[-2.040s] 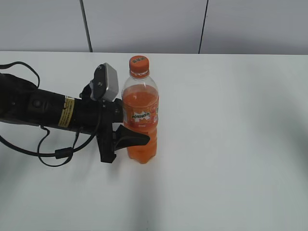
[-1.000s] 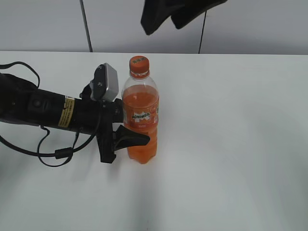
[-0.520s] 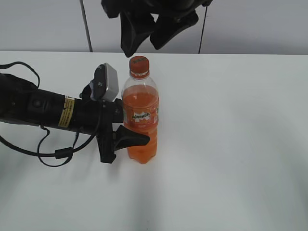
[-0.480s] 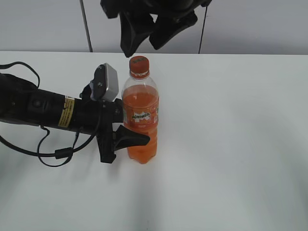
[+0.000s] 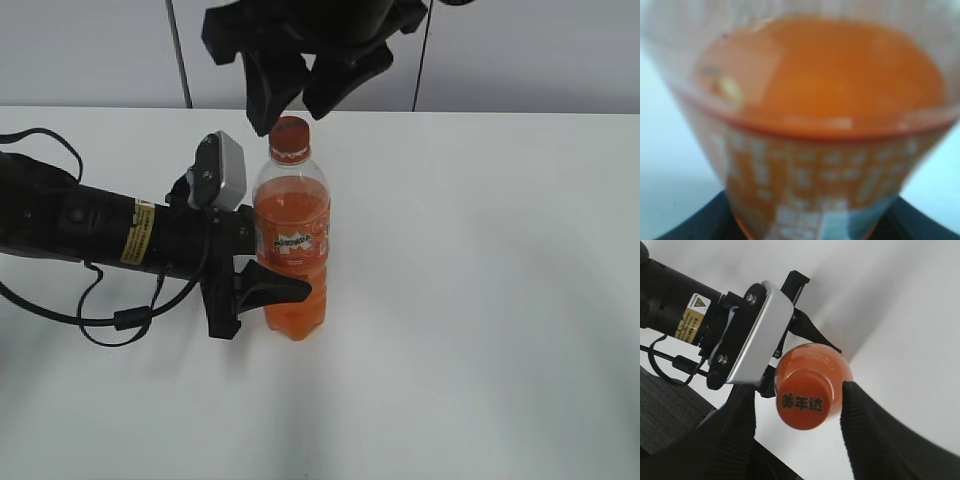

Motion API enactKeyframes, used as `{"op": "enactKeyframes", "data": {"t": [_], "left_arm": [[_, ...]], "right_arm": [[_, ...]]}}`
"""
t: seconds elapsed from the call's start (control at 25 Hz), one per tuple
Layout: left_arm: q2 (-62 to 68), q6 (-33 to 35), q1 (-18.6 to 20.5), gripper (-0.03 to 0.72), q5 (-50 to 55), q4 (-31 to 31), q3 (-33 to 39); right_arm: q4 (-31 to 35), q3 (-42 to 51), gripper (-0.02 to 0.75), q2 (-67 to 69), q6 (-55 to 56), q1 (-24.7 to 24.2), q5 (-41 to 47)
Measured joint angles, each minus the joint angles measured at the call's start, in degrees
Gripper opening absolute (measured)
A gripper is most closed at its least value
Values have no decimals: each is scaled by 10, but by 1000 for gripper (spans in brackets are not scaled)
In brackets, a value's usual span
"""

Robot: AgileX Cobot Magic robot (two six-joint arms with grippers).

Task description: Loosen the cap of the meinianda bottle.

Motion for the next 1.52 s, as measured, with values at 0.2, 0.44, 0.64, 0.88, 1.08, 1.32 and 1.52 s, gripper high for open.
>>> {"op": "enactKeyframes", "data": {"t": [0.2, 0.44, 0.64, 0.88, 1.08, 1.32, 1.52], "left_arm": [[0, 0, 0, 366, 0, 1, 0], [0, 0, 0, 366, 0, 1, 0], [0, 0, 0, 366, 0, 1, 0], [0, 0, 0, 366, 0, 1, 0], [0, 0, 0, 366, 0, 1, 0], [0, 0, 0, 365, 0, 1, 0], [0, 0, 0, 365, 0, 1, 0]], "right_arm": [[-5, 0, 409, 8, 0, 0, 0], [-12, 0, 409, 9, 0, 0, 0], [-13, 3, 409, 9, 0, 0, 0], [-11, 9, 408, 10, 0, 0, 0], [8, 9, 405, 10, -1, 0, 0], [8, 9, 350, 10, -2, 0, 0], [4, 10, 344, 10, -2, 0, 0]]}}
